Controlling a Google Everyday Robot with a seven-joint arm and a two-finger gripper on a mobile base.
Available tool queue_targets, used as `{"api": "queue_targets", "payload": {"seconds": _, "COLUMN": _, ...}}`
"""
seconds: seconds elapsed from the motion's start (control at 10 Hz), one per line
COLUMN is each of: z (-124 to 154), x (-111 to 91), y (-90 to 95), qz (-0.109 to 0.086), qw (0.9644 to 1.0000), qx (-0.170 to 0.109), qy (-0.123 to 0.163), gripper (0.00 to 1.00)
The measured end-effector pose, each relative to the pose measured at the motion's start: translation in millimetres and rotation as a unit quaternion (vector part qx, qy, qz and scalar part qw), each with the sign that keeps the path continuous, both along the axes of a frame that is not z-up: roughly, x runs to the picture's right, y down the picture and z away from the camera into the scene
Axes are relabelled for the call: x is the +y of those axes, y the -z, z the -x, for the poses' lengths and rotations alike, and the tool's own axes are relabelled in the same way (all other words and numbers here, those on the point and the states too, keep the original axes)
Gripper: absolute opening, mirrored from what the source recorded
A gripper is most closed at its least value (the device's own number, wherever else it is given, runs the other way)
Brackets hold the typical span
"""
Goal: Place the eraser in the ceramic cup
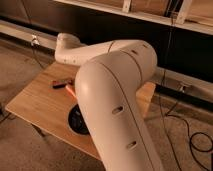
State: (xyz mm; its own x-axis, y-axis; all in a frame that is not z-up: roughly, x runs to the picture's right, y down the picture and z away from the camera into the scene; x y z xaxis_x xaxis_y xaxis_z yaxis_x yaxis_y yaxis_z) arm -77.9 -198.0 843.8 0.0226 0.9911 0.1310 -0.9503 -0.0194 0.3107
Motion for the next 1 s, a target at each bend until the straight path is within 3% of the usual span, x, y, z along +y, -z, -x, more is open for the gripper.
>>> {"api": "queue_targets", "payload": {"seconds": 0.3, "z": -14, "x": 7, "y": -6.0, "qz": 0.007, "qw": 0.9998, "qx": 0.017, "qy": -0.002, "gripper": 0.0}}
{"api": "queue_targets", "payload": {"seconds": 0.5, "z": -24, "x": 11, "y": -9.8, "qz": 0.014, "qw": 0.9994, "qx": 0.03, "qy": -0.01, "gripper": 0.09}}
{"api": "queue_targets", "payload": {"seconds": 1.0, "z": -18, "x": 12, "y": -9.1, "qz": 0.022, "qw": 0.9993, "qx": 0.029, "qy": -0.011, "gripper": 0.61}}
